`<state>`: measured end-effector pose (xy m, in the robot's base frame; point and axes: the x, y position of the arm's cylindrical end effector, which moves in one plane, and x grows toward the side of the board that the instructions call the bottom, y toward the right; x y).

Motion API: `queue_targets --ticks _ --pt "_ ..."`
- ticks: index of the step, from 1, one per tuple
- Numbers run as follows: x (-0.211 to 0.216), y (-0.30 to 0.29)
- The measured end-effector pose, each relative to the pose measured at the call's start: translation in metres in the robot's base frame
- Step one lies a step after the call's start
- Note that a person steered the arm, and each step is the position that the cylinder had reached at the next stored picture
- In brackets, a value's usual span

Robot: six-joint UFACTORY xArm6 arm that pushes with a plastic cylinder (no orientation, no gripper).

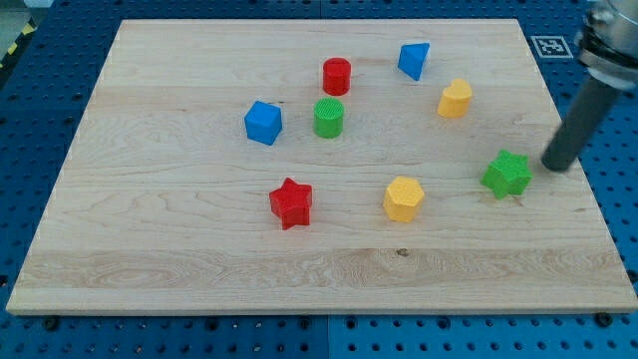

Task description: Slide the green star towards the yellow heart

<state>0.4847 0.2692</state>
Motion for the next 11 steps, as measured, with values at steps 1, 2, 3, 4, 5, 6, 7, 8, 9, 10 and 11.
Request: queue_targets --ticks 1,2,3,4,5,6,7,8,9,10,11 --pt "0.029 0.0" --pt "0.036 -0.005" --pt "0.043 -0.034" --pt "0.043 -0.035" --pt "0.033 -0.057" --pt "0.02 -0.078" --pt "0.012 -0.078" --pt "0.01 -0.078" --pt "0.01 -0.078" --pt "0.022 -0.068" --pt "0.033 -0.033"
